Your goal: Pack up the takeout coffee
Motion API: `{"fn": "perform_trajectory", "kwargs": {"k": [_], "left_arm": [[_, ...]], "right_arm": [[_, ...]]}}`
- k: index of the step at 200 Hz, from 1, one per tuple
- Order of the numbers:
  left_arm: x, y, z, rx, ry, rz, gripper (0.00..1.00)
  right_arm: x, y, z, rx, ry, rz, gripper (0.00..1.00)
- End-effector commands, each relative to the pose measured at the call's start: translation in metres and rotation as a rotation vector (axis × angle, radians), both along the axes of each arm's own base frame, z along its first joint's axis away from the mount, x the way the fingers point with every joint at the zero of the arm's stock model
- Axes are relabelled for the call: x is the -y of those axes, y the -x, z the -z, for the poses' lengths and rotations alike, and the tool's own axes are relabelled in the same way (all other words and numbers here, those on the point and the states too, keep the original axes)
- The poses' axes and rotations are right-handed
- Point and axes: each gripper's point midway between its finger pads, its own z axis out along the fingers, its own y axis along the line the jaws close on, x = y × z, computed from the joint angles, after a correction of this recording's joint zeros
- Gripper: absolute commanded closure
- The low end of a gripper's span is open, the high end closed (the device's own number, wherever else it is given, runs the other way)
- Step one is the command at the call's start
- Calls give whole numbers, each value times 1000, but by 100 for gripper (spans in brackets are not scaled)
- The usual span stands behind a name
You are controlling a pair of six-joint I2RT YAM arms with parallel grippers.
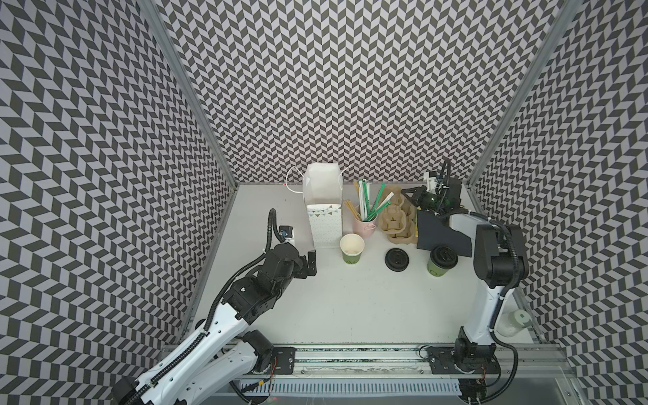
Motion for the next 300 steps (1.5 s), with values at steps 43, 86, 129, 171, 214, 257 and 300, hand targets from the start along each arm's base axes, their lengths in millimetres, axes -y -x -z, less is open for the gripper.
{"fn": "perform_trajectory", "kwargs": {"k": [43, 86, 129, 171, 214, 257, 300], "left_arm": [[0, -3, -1, 8, 9, -1, 0], [0, -3, -3, 11, 13, -1, 0], [1, -3, -2, 8, 15, 8, 1], [0, -2, -6, 21, 22, 3, 0], [-1, -1, -8, 28, 29, 2, 0], [-1, -2, -9, 27, 32, 0, 0], [-2, -2, -7, 22, 25, -5, 0]], "right_arm": [[28, 17, -86, 181, -26, 82, 100], [61, 38, -116, 183, 56, 293, 100], [81, 61, -142, 233, 123, 402, 100], [62, 120, -166, 243, 73, 372, 100], [-10, 211, -153, 188, 205, 185, 100], [-65, 282, -71, 12, 186, -11, 100], [-110, 319, -6, -96, 227, -153, 100]]}}
